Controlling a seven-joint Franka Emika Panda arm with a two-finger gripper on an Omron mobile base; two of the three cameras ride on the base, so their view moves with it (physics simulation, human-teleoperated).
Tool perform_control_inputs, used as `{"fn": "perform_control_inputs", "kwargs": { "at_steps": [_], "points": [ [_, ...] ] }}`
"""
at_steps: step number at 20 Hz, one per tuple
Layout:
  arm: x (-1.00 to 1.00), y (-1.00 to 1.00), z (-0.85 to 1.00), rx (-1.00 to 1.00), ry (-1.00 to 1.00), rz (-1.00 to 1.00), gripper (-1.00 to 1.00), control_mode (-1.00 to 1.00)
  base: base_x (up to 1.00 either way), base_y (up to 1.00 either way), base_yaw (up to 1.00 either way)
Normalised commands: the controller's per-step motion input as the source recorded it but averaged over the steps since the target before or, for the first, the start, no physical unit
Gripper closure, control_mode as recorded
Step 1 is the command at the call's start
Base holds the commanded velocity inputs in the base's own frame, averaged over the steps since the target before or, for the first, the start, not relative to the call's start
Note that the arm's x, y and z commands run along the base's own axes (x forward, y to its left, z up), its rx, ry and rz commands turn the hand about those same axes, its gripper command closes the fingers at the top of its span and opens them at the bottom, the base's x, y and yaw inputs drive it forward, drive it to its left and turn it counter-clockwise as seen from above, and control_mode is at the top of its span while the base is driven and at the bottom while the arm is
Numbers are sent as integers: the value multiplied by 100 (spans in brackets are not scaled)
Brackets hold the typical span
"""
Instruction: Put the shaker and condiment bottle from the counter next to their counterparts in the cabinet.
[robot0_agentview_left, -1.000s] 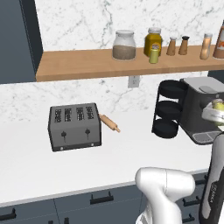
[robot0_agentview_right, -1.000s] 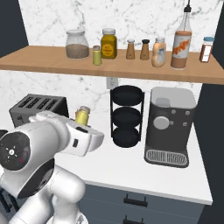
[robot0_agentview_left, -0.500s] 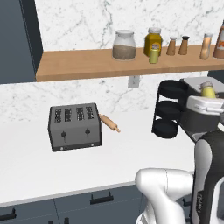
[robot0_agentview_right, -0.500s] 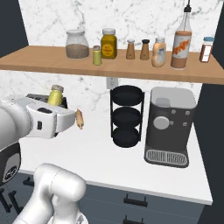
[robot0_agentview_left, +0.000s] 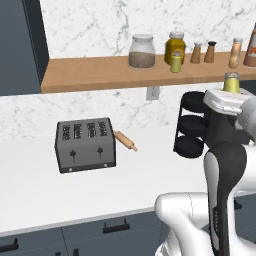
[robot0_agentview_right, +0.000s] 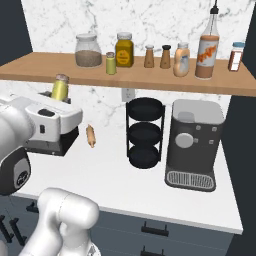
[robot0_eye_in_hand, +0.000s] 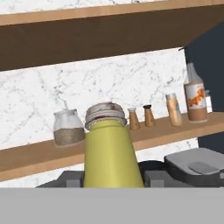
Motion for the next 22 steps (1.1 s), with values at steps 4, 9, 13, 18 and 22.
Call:
{"fn": "perform_control_inputs", "kwargs": {
  "at_steps": [4, 9, 13, 18, 22],
  "points": [
    [38, 15, 0, -10, -36, -2, 100, -100, 0, 0, 0],
    [48, 20, -17, -21, -35, -1, 100, -100, 0, 0, 0],
    [61, 19, -34, -20, -25, -1, 100, -100, 0, 0, 0],
    [70, 10, -49, -12, -6, -3, 100, -100, 0, 0, 0],
    [69, 0, -48, -2, -5, -2, 100, -100, 0, 0, 0]
  ]
}}
